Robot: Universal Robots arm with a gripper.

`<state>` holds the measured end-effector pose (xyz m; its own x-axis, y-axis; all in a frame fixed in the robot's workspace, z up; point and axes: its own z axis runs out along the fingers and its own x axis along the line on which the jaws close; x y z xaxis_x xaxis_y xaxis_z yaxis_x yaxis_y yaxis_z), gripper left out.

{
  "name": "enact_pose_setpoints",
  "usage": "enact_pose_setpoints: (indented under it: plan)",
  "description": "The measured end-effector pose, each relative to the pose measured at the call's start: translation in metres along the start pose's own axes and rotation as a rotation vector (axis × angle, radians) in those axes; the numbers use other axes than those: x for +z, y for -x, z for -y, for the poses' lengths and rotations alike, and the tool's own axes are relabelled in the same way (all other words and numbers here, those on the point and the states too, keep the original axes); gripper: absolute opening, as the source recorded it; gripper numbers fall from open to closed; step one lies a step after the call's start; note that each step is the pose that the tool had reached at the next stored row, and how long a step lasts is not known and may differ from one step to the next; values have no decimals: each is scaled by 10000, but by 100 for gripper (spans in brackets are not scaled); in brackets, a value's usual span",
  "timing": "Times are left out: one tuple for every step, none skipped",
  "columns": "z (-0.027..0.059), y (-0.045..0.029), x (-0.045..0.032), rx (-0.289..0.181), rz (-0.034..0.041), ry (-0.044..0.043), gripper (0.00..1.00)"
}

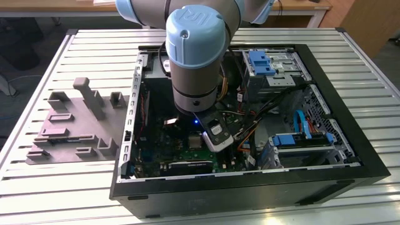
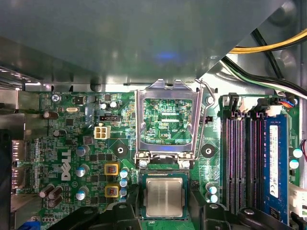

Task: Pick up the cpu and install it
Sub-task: 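Place the cpu into insertion slot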

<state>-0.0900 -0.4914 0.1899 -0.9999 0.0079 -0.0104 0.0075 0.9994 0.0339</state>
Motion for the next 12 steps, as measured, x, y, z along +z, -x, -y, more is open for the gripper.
enact_pose_setpoints:
  plan:
    - [0,0,0,0,1,1,52]
    - [0,0,-4,1,0,0,52]
    - [0,0,-16,1,0,-2,52]
    - [-1,0,-29,1,-1,-1,52]
    - [-1,0,-45,1,-3,0,52]
    - [-2,0,-62,1,-4,-1,52]
    - [-3,1,-78,1,-4,1,52]
    - [-3,1,-94,1,-5,0,51]
    - [-3,1,-107,1,-6,0,51]
    - [-4,1,-119,1,-6,0,45]
    - [-4,1,-130,1,-7,-1,38]
    - [-5,2,-134,1,-6,0,38]
